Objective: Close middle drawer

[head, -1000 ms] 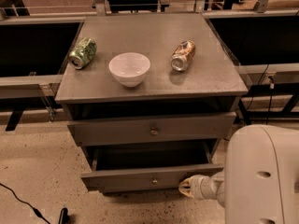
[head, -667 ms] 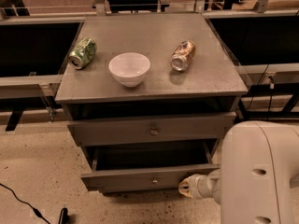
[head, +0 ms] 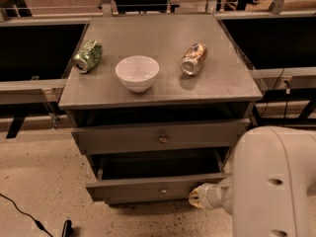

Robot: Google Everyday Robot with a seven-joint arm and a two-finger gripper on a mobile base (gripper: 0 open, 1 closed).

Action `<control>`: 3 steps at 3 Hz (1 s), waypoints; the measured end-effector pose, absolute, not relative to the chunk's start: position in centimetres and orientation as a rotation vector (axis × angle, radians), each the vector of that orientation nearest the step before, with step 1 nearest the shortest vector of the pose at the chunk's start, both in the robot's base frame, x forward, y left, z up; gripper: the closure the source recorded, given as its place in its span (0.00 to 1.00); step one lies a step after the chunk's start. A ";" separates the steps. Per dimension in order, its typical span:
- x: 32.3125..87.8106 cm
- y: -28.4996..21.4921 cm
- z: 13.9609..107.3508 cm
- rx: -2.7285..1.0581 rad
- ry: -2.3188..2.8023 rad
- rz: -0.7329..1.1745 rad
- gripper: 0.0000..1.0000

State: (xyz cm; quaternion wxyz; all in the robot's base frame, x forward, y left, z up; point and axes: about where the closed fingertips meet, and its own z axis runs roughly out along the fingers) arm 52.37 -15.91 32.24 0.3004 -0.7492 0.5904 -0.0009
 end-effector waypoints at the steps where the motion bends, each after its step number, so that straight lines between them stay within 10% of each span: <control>1: 52.2 -16.2 32.0 -2.021 1.572 -0.010 1.00; 3: 52.0 -16.9 31.5 -2.080 1.588 -0.023 1.00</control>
Offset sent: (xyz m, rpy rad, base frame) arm 0.0742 0.0232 -0.0044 -0.2510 0.1836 0.1295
